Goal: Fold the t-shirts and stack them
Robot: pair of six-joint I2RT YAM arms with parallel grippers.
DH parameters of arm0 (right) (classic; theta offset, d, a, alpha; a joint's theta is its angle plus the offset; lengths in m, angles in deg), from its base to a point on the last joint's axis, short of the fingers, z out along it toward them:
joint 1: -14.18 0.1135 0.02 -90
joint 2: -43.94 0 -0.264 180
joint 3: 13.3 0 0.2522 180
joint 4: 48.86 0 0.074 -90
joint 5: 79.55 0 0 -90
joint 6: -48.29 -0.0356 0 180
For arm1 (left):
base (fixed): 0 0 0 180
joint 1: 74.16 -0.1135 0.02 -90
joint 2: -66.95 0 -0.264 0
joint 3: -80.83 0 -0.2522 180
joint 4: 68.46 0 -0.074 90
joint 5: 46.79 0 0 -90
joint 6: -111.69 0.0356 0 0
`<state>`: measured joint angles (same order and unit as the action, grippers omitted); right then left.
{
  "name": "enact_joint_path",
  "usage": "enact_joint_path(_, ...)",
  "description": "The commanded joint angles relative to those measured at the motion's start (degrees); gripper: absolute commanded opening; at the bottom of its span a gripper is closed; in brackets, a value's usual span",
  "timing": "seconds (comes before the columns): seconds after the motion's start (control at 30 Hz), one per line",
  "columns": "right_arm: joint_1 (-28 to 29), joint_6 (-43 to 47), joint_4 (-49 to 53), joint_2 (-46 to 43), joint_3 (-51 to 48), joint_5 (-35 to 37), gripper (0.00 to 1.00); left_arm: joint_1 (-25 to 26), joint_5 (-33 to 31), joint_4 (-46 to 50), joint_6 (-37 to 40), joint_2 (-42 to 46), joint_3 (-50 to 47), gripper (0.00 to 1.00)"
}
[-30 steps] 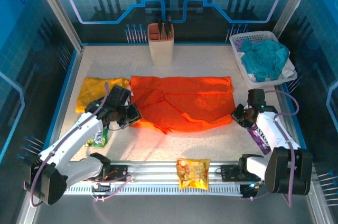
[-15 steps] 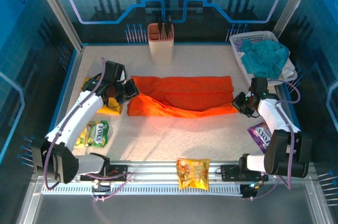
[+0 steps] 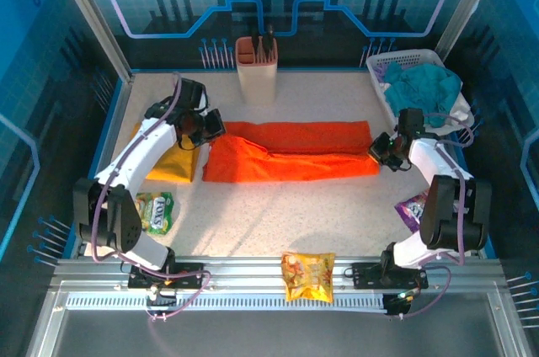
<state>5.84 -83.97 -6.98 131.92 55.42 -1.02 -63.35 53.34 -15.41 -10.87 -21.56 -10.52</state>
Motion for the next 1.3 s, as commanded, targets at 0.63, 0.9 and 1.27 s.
enact_joint_path(0.63,3.3,3.0,-2.7,2.0,3.2,-3.3,0.92,-3.0,0.7,-1.6,3.5,-13.9,10.2,0.00)
enact_joint_path(0.9,6.4,3.9,-2.2,1.1,3.4,-2.1,0.93,-4.9,-3.4,2.2,3.1,-22.0,15.9,0.30)
enact_joint_path(1.27,9.2,7.6,-3.0,0.3,3.8,-2.0,0.95,-4.3,-1.2,1.0,1.2,-16.6,9.9,0.46)
